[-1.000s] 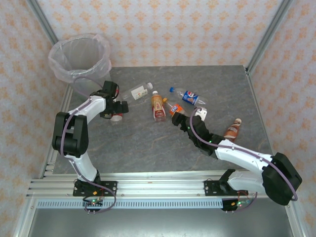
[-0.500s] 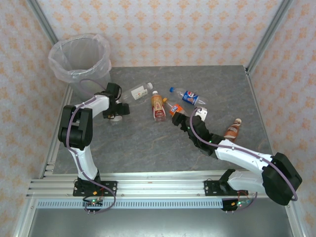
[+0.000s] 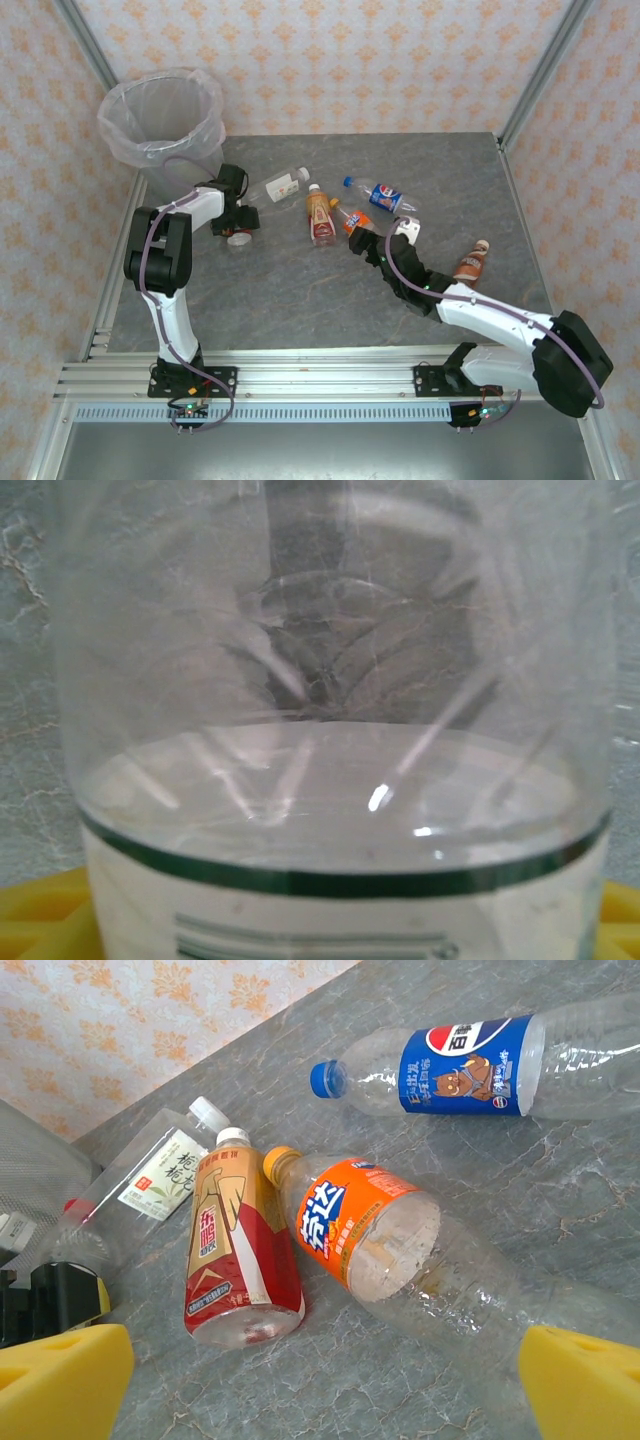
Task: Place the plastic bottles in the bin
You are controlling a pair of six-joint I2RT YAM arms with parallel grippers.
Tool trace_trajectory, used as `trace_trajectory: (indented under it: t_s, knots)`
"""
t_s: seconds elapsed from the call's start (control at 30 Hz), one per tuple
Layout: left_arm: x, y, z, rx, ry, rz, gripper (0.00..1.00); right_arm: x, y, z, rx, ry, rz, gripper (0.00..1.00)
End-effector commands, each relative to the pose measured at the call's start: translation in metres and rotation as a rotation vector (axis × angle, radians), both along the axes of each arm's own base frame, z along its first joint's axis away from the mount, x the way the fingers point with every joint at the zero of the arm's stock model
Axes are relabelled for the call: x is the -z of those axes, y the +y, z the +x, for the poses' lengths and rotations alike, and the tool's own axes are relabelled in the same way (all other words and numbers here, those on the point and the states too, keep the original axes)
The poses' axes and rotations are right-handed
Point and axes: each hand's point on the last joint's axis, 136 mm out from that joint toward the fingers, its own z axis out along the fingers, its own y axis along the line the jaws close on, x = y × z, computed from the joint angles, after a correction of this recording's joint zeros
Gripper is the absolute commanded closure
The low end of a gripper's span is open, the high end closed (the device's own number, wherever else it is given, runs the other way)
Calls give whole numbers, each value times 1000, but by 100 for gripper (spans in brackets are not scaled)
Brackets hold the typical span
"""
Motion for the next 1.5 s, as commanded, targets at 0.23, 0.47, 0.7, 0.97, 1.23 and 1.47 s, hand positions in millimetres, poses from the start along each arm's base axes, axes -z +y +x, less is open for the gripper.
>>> trace_trajectory:
  t_s: [0.23,0.47,0.7,0.97,1.23,1.47]
  knots:
    - [-1,-11,-3,45,14,73,35,-9,4,1,-38,-29,-13,1]
    - [-10,-17,-4,81,-2,128,41,-7,5,2,-43,-25,-17,1]
    - [-18,-20,-7,87,-17,125,44,-6,8,3,-46,-21,-8,1]
    - [-33,-17,-11,70,-60,131,44,-4,16,4,-79,-9,-12,1]
    - [-48,-10,-15,16,-86,148,44,-8,21,6,-95,-14,0,1]
    - [-70,-9,-18,22,-125,147,44,0,22,6,-98,4,-20,1]
